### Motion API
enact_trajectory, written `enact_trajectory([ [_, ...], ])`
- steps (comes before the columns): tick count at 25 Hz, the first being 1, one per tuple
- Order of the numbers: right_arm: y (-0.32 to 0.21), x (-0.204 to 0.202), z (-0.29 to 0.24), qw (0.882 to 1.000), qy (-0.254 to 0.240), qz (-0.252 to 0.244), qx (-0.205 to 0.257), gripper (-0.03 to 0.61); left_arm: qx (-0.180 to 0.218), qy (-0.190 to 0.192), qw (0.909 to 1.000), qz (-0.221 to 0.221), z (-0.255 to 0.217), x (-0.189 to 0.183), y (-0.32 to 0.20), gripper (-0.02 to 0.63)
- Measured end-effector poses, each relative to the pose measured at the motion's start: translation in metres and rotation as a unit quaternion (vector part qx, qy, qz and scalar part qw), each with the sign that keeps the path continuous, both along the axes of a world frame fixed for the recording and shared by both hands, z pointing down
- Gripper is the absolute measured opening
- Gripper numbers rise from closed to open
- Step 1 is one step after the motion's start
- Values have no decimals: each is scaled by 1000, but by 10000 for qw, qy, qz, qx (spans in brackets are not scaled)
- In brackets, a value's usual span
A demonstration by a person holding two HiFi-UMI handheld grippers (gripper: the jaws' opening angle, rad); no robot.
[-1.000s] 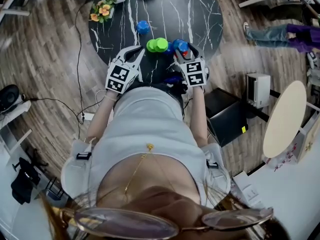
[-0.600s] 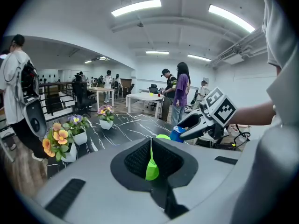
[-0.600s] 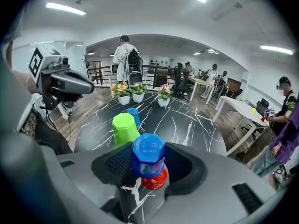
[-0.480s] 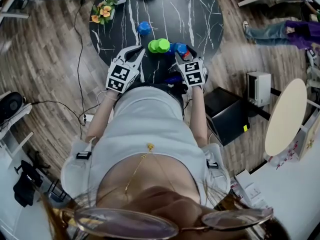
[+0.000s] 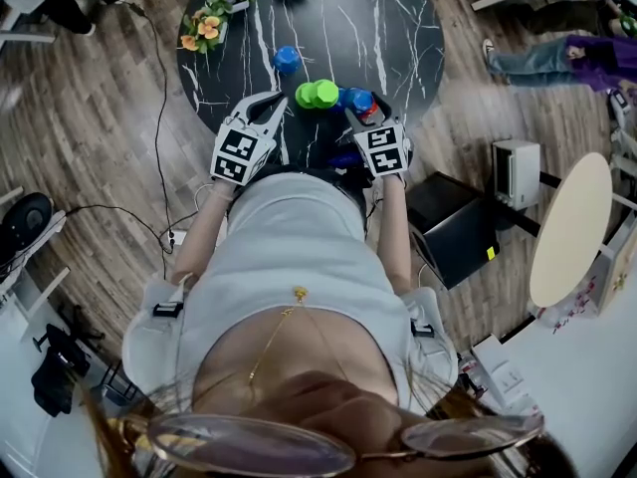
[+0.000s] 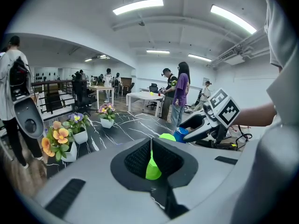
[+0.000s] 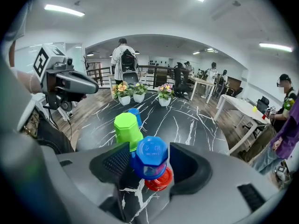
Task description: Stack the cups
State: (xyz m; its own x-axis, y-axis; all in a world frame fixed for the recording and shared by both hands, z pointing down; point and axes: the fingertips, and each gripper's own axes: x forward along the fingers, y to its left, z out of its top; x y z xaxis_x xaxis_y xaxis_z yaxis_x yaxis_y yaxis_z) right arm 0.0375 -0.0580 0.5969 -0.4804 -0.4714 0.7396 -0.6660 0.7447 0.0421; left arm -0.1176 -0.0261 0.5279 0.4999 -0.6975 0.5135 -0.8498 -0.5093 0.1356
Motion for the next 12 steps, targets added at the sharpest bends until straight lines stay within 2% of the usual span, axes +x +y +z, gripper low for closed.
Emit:
enact_trajectory([
  [12,-6,14,-41,9944,-610,756,426,256,-15,-1,10000,-63,14,-12,-21,35],
])
